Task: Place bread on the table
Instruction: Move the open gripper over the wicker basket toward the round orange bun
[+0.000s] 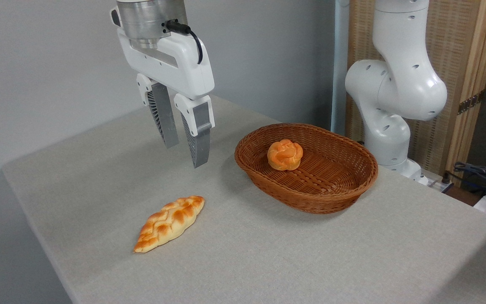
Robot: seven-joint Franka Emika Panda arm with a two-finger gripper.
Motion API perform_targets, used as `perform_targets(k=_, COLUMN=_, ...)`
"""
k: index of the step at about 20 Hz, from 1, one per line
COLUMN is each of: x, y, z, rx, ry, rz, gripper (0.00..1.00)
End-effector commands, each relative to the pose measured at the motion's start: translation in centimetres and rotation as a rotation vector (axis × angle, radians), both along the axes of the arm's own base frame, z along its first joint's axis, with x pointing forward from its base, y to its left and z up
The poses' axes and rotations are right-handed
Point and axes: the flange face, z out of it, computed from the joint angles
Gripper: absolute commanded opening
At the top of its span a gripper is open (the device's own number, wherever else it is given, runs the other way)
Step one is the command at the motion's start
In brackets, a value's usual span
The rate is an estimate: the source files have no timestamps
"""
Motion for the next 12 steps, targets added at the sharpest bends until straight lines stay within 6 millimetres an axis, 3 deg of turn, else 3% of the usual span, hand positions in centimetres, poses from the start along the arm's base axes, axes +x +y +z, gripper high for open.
perform_targets(k=1, x=-0.6, y=0.28, z=0.45, rx=0.001, ry=0.019, rz=0.003, gripper=1.0)
perform_targets(k=12, x=-1.13, y=0.83, z=1.03, rx=0.001, ry=0.01, rz=0.015, gripper=1.0)
